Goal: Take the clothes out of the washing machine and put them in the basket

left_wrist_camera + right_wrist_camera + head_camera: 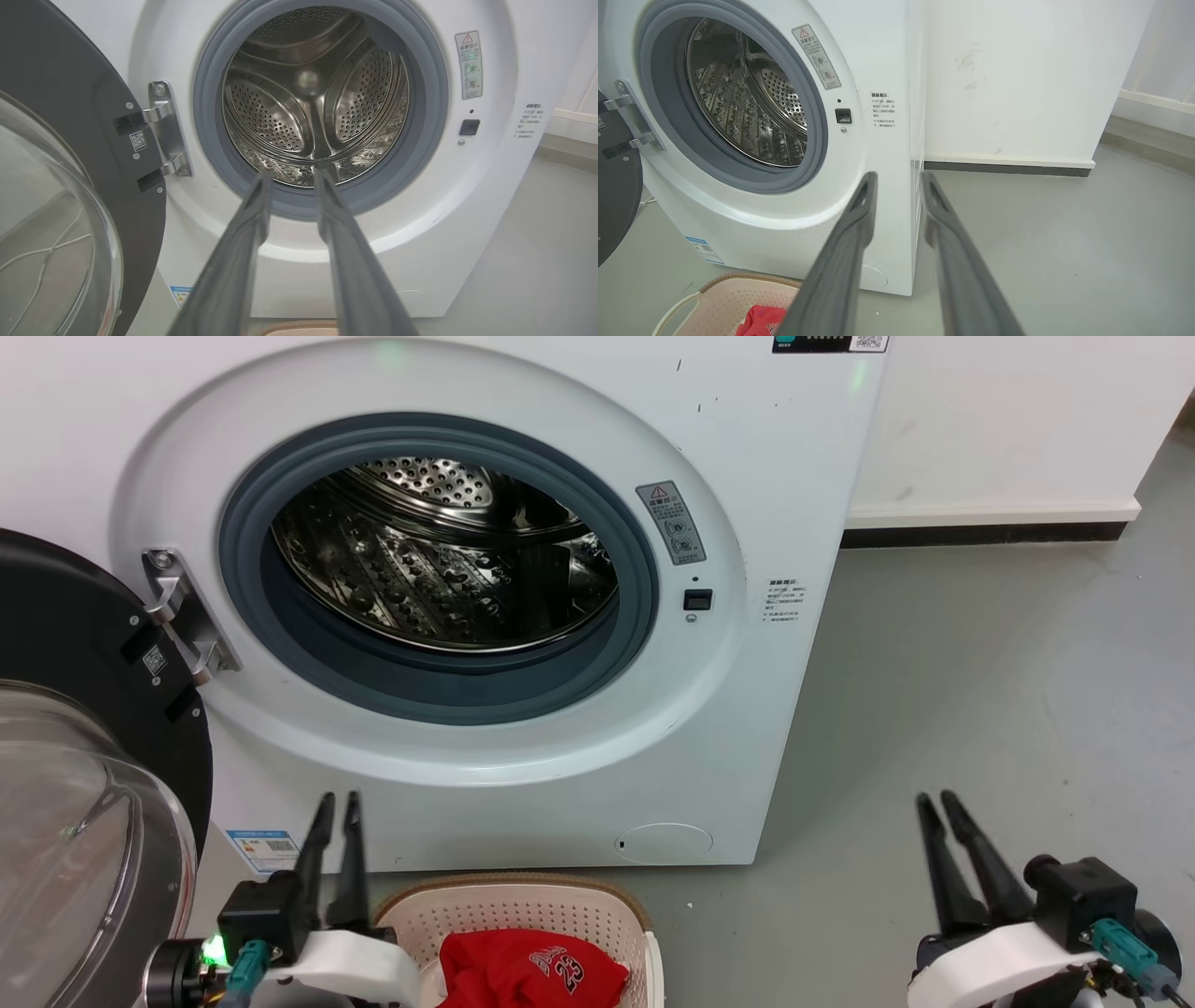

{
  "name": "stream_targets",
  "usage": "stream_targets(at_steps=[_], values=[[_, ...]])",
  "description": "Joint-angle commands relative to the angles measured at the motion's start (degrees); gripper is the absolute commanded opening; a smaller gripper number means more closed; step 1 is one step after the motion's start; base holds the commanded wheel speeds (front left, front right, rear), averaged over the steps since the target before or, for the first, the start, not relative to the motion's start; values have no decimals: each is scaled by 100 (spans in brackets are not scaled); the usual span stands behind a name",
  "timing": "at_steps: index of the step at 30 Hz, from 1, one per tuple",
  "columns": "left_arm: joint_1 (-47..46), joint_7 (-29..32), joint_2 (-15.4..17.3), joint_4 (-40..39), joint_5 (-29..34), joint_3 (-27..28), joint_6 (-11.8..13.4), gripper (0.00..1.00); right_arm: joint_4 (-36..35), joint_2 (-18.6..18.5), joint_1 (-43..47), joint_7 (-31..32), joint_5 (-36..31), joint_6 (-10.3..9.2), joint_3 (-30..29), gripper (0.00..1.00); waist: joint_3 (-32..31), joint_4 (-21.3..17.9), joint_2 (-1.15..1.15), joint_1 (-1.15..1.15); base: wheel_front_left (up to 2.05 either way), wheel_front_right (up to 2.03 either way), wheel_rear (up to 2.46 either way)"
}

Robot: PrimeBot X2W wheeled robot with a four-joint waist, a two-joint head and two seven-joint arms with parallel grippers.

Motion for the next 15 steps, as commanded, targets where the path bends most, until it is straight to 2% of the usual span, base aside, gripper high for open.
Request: stream_targets(at_steps=[1, 15], values=[[-84, 49, 6, -7, -148, 64, -25, 0, -79, 0, -15, -17, 163, 0, 22, 0, 2, 2, 0, 0, 0, 0, 0], [-165, 441, -60, 76, -1742, 230, -218, 0, 180, -101, -216, 148, 1925, 0, -36, 0, 18, 19, 0, 0, 0, 0, 0]])
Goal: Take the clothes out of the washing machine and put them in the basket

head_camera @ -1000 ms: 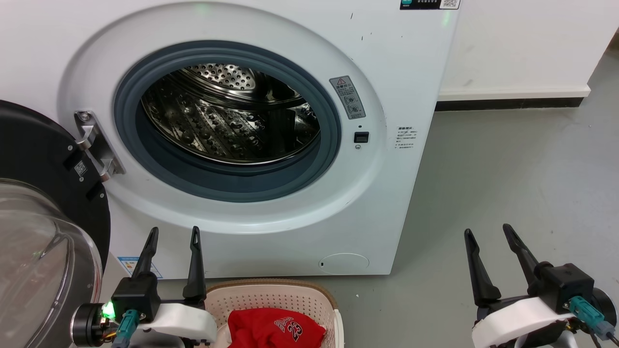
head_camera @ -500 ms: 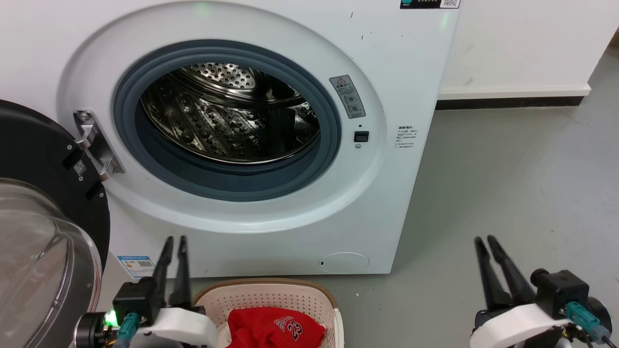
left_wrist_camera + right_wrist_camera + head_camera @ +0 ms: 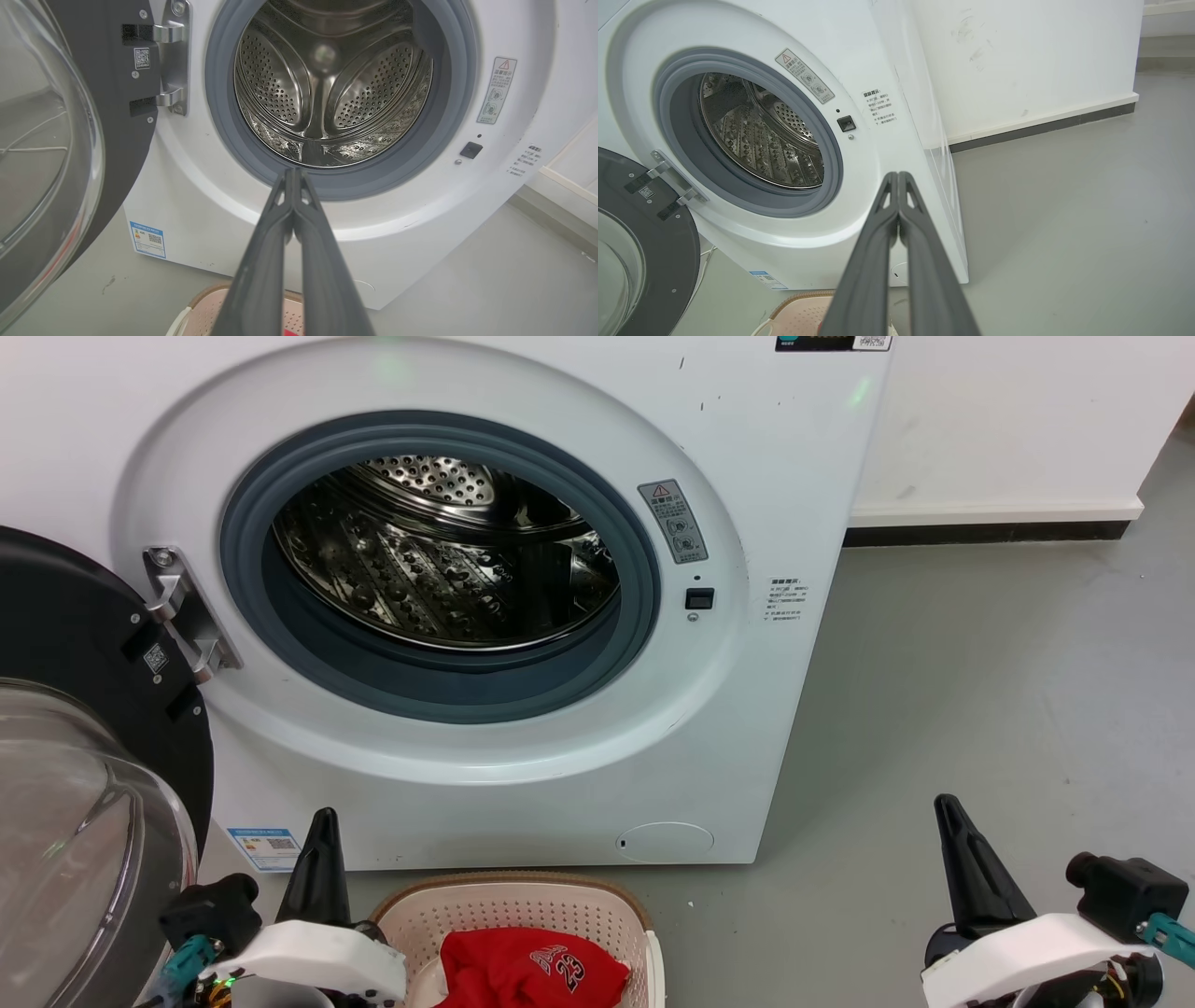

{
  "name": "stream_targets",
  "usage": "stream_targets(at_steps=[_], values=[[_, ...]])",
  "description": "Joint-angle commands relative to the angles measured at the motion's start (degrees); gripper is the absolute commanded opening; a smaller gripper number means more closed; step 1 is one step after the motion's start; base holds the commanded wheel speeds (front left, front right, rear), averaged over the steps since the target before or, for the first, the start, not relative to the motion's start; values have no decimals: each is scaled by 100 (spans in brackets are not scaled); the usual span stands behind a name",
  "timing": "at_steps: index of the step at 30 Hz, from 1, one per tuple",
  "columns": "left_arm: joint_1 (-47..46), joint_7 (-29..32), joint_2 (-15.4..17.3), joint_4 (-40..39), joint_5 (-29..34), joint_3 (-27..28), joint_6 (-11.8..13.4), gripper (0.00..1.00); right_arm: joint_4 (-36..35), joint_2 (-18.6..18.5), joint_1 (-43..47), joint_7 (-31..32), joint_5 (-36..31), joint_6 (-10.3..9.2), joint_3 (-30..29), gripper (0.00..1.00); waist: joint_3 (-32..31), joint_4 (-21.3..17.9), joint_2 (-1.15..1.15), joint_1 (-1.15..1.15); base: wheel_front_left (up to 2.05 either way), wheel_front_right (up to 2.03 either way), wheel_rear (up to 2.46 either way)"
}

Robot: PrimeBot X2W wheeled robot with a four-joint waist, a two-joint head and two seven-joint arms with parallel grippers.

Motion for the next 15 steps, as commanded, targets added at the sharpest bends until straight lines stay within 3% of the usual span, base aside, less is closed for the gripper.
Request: stream_targets(at_steps=[1, 15], values=[[-176, 46, 10, -67, -225, 42, -31, 0, -36, -49, -182, 23, 251, 0, -16, 0, 1, 2, 0, 0, 0, 0, 0], [-254, 363, -46, 8, -1535, 183, -195, 0, 160, -101, -329, 162, 1648, -1, -74, 0, 18, 18, 0, 0, 0, 0, 0]])
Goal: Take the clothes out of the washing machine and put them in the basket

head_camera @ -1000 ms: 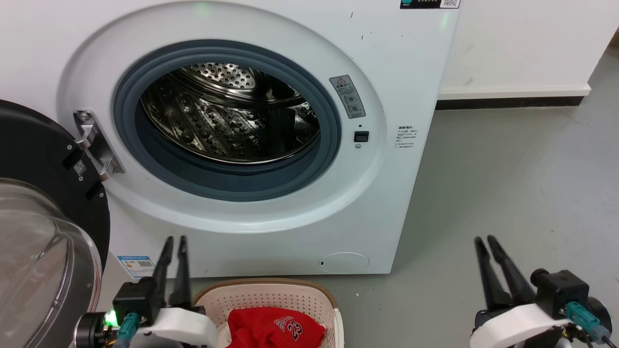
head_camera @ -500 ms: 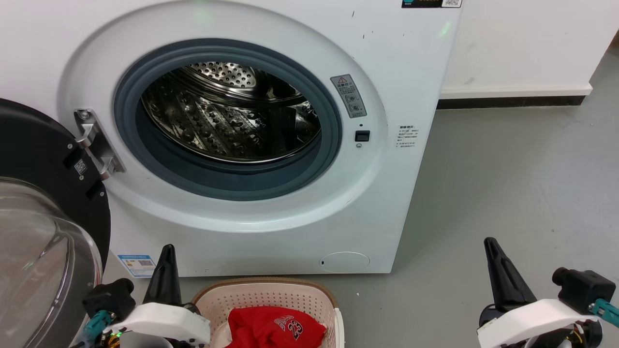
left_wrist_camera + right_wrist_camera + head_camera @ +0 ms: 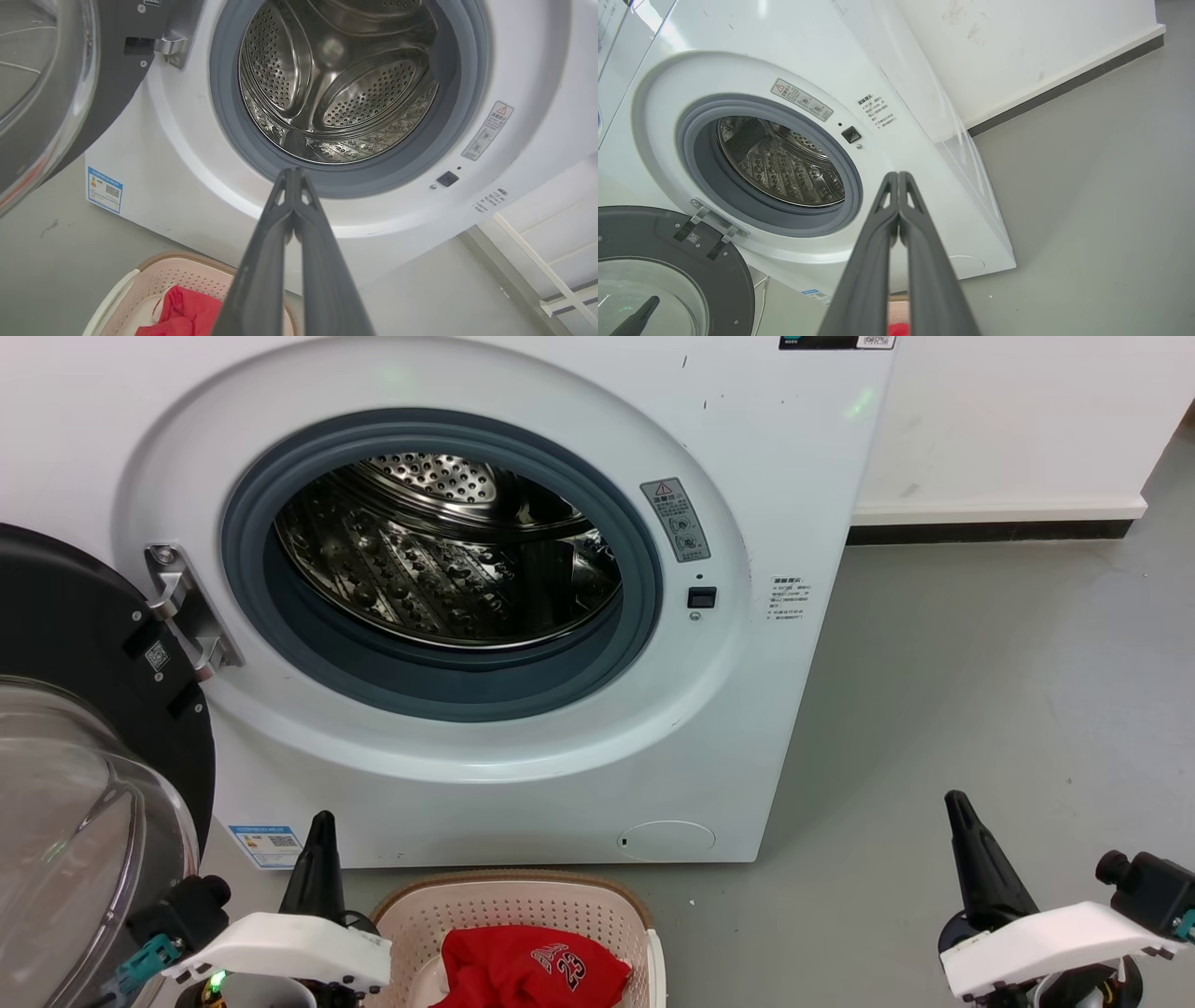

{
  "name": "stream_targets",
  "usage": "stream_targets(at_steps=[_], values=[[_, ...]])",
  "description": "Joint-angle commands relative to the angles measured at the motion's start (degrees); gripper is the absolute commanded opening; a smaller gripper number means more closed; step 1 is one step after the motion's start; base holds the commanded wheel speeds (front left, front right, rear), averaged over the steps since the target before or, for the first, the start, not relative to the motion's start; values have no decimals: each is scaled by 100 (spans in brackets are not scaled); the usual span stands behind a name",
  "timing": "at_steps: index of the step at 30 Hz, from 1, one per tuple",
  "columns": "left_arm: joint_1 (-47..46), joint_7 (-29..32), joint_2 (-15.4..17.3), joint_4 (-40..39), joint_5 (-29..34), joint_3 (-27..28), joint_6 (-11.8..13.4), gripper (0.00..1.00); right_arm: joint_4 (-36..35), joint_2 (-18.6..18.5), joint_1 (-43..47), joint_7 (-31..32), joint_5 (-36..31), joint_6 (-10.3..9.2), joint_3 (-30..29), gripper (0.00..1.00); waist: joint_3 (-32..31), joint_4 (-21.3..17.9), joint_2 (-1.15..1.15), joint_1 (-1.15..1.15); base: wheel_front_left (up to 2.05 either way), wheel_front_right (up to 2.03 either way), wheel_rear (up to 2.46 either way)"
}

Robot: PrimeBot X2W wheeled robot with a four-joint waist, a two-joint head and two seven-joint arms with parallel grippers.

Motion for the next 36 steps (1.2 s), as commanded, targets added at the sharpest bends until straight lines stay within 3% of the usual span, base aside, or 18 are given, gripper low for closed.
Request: stream_targets(at_steps=[1, 36], values=[[-183, 40, 11, -58, -208, 36, -53, 0, -31, -54, -213, 21, 236, -1, -19, 0, 2, 2, 0, 0, 0, 0, 0], [-338, 681, -103, 117, -2718, 337, -368, 0, 356, -90, -465, 359, 2852, -2, -214, 0, 42, 44, 0, 0, 0, 0, 0]])
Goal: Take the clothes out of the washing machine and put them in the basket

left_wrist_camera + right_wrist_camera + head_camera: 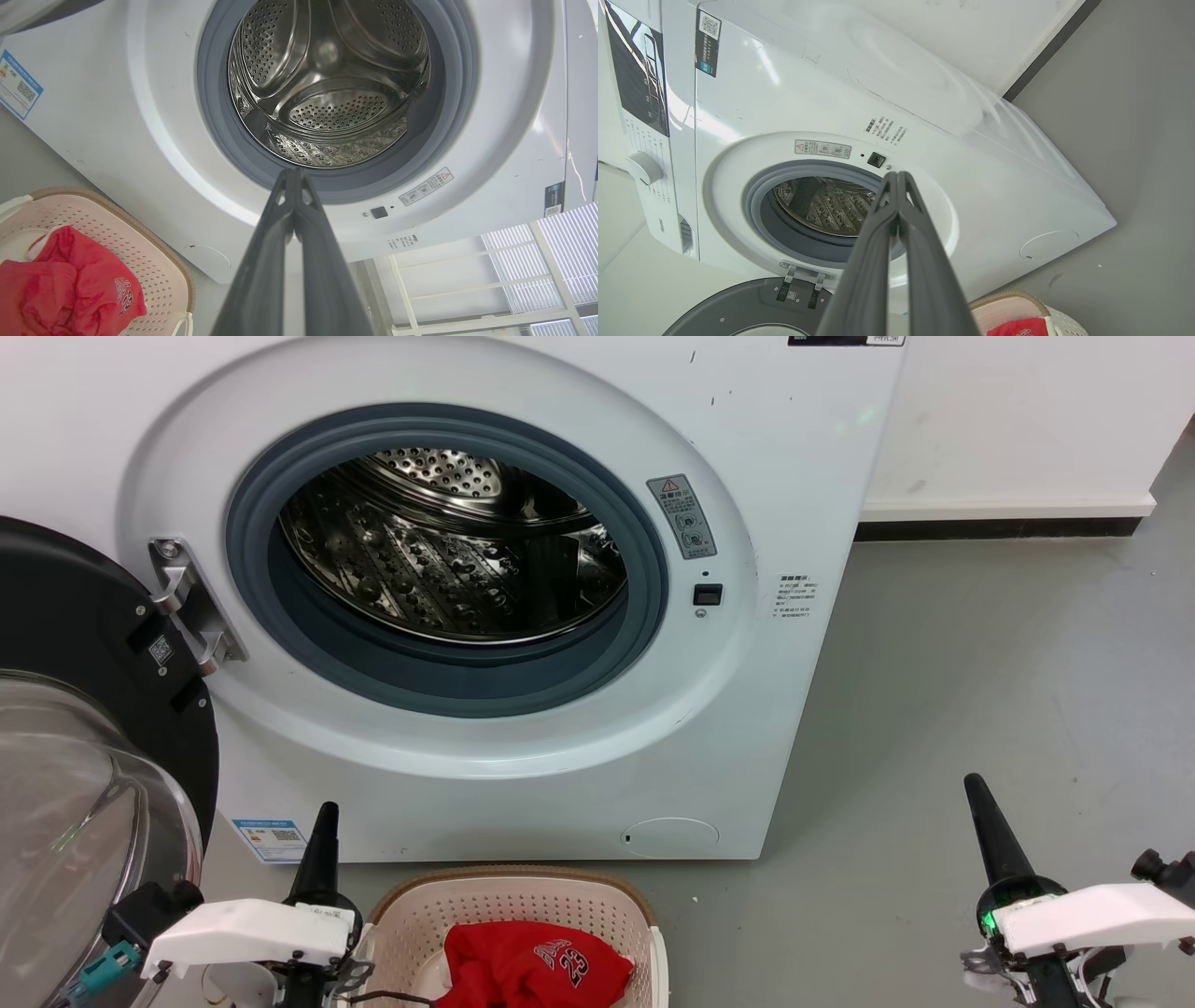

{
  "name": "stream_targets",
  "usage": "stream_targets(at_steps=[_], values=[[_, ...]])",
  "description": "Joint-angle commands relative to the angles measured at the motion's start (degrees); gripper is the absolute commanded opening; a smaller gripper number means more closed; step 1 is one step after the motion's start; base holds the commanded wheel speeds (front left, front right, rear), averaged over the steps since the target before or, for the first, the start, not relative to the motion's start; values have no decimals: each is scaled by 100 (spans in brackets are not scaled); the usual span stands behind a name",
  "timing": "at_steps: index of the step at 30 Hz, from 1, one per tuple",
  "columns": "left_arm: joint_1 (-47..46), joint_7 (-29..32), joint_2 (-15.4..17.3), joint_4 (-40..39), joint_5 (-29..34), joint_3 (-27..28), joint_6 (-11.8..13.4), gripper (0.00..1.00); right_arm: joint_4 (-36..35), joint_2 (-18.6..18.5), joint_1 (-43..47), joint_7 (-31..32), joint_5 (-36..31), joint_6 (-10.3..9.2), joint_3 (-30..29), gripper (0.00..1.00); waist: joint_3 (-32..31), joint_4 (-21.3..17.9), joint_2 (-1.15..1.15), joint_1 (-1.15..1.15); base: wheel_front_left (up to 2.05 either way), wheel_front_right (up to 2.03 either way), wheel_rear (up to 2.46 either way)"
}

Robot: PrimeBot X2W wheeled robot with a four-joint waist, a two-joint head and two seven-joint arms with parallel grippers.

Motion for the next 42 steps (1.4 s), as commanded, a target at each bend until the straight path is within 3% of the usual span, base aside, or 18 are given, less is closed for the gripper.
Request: stream_targets(at_steps=[1, 42], values=[[-127, 46, -5, -32, -176, 42, -50, 0, 0, -39, -138, 36, 187, 0, -25, 0, 2, 2, 0, 0, 0, 0, 0], [-250, 561, -97, 124, -2208, 279, -302, 0, 321, -4, -347, 373, 2245, -1, -258, 0, 48, 50, 0, 0, 0, 0, 0]])
